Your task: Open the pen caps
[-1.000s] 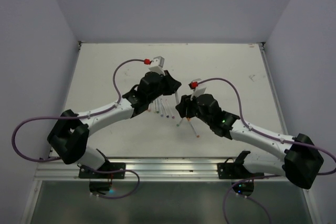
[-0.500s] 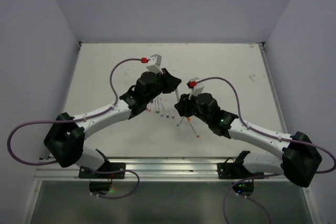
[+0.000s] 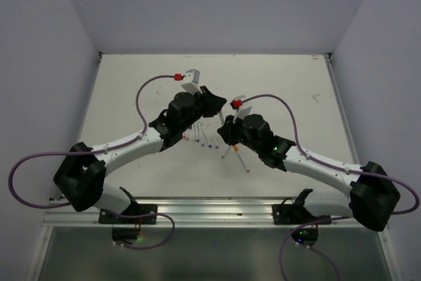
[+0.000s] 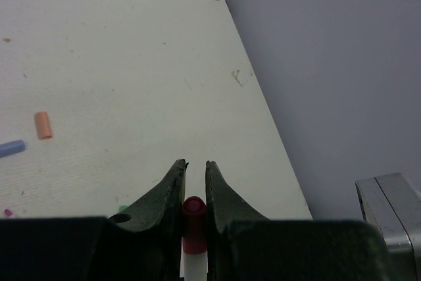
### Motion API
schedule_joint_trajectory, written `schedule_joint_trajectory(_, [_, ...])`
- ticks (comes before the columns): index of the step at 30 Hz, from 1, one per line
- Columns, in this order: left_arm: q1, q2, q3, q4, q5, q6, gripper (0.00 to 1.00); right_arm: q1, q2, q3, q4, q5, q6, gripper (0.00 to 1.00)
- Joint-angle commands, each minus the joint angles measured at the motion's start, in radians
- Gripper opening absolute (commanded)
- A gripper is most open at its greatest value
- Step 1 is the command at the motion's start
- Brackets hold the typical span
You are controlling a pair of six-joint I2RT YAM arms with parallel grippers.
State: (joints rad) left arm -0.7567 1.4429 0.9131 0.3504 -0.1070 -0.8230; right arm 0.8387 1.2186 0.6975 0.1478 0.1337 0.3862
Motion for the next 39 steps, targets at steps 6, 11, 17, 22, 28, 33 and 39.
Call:
schedule_joint_trajectory(6, [0.014, -0.084, 0.067, 0.073, -0.092, 0.028, 0.00, -0.004, 0.025, -0.009, 0.036, 0.001, -0.027, 0.00])
schedule_joint_trajectory(11, [0.059, -0.082, 0.180, 0.113, -0.108, 0.033, 0.00, -0.001, 0.025, -0.075, 0.035, 0.007, -0.033, 0.00])
schedule_joint_trajectory(17, [0.103, -0.081, 0.335, 0.140, -0.158, 0.084, 0.00, 0.002, 0.012, -0.138, 0.047, 0.004, -0.038, 0.00])
schedule_joint_trajectory(22, [0.160, -0.107, 0.394, 0.177, -0.186, 0.116, 0.00, 0.007, 0.005, -0.174, 0.055, -0.009, -0.038, 0.00])
schedule_joint_trajectory(28, [0.189, -0.111, 0.498, 0.176, -0.223, 0.214, 0.00, 0.010, 0.015, -0.193, 0.053, -0.016, -0.033, 0.00])
schedule_joint_trajectory(33, [0.206, -0.105, 0.582, 0.173, -0.255, 0.260, 0.00, 0.014, 0.030, -0.196, 0.061, -0.023, -0.035, 0.00])
schedule_joint_trajectory(39, [0.220, -0.101, 0.633, 0.191, -0.289, 0.254, 0.00, 0.025, 0.050, -0.196, 0.072, -0.031, -0.041, 0.00])
